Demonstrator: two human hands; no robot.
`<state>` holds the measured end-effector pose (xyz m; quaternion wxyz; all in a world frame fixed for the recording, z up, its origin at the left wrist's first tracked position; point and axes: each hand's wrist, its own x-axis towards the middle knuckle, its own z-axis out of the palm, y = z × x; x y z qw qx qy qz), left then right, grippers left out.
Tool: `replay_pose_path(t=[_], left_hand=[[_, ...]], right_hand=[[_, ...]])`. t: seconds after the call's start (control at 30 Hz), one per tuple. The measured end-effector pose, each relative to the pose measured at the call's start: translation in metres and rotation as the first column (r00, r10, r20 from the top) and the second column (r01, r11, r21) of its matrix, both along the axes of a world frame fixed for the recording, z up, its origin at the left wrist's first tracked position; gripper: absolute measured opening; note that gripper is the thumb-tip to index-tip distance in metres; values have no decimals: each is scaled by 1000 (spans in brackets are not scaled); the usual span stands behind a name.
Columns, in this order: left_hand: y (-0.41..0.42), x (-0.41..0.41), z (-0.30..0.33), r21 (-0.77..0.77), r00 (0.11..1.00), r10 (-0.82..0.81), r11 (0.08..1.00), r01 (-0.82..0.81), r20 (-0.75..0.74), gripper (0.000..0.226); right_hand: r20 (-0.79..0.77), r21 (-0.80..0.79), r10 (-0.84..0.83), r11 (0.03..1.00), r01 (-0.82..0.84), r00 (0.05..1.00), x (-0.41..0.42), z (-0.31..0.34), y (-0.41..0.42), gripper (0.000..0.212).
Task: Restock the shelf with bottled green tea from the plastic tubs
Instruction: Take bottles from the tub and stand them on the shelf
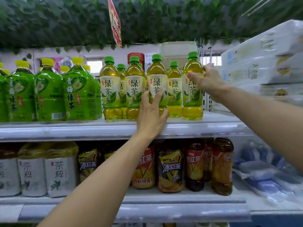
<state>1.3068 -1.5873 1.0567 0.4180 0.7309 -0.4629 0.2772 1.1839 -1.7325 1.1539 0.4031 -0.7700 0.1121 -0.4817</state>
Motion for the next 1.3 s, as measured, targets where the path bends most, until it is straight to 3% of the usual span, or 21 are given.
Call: replay_pose_path(t=[0.1,0.23,0.37,0.6,1.03,1.17,1.3], left_hand=[[-1,-1,-4,36,997,64,997,-65,49,55],[-1,-2,-4,54,994,102,993,-104,35,45],[-3,-4,-7,46,989,137,989,-140,54,45],[-7,-4,-9,38,980,179,982,-182,83,46],[-10,-6,-11,59,972,211,974,-218,102,47],[-6,-3,-8,85,984,157,983,-163,80,48],[12,-5,-7,173,998,52,983,-55,21,55]], right_hand=[[-56,35,4,999,-2,998,0,2,-10,47],[-262,-33,-94,996,88,960,6,-25,-24,60],[-237,-156,-284,955,252,929,13,-67,-33,86],[-344,-126,-305,952,278,888,22,-56,-48,68],[-446,-44,-281,955,293,850,46,-48,-65,64],[-568,-198,-356,934,296,742,36,-49,-47,58],[-489,-418,-492,857,302,720,12,-58,-17,58]])
